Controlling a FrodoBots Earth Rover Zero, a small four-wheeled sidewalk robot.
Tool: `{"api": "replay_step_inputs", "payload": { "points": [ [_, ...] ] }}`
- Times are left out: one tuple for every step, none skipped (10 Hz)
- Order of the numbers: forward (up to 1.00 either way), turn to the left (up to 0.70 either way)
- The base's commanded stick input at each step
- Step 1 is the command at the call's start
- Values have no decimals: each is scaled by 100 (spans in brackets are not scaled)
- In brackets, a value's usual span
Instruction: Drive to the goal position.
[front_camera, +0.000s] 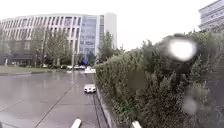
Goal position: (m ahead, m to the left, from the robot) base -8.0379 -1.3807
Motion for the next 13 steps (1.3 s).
{"api": "replay_step_inputs", "payload": {
  "points": [
    [4, 0],
    [5, 0],
    [5, 0],
    [5, 0],
    [5, 0],
    [4, 0],
    [5, 0],
    [5, 0],
    [5, 0],
    [5, 0],
    [4, 0],
    [5, 0],
    [5, 0]
  ]
}}
